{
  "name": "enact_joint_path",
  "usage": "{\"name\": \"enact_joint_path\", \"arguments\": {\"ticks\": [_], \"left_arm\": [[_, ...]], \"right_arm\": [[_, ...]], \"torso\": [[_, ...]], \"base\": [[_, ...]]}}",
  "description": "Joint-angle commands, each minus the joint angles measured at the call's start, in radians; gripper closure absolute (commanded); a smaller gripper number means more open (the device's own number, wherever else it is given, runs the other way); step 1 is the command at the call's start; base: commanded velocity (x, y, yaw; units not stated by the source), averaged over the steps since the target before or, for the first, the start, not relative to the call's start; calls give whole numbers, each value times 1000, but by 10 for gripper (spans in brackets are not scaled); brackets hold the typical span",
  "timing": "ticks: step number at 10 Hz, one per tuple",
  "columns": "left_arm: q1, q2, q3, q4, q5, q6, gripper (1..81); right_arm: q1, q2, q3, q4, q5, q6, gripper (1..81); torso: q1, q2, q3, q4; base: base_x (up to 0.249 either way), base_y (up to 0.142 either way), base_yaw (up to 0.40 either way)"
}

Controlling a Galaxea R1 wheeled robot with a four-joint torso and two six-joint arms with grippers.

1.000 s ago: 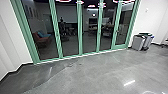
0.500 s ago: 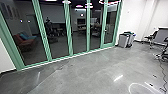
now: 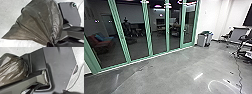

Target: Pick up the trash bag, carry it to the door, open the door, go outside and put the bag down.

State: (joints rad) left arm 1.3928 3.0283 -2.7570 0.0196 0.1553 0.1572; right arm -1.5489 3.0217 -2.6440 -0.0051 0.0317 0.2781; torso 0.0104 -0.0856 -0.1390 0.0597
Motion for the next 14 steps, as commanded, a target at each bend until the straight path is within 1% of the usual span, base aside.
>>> {"name": "enact_joint_path", "arguments": {"ticks": [1, 3, 11, 14], "left_arm": [[-54, -2, -1, 3, 63, 8, 811], [-54, -2, -1, -4, 63, 7, 811], [-53, -5, -3, -4, 55, 7, 811], [-53, -5, -3, -3, 55, 7, 811]], "right_arm": [[40, 5, 6, -10, -58, -4, 10], [40, 5, 6, -12, -58, -4, 10], [39, 7, 6, -10, -58, -4, 10], [39, 7, 6, -12, -58, -4, 10]], "torso": [[0, 0, 0, 0], [0, 0, 0, 0], [0, 0, 0, 0], [-2, -1, 1, 0]], "base": [[0, 0, 0], [0, 0, 0], [0, 0, 0], [86, 0, 0]]}}
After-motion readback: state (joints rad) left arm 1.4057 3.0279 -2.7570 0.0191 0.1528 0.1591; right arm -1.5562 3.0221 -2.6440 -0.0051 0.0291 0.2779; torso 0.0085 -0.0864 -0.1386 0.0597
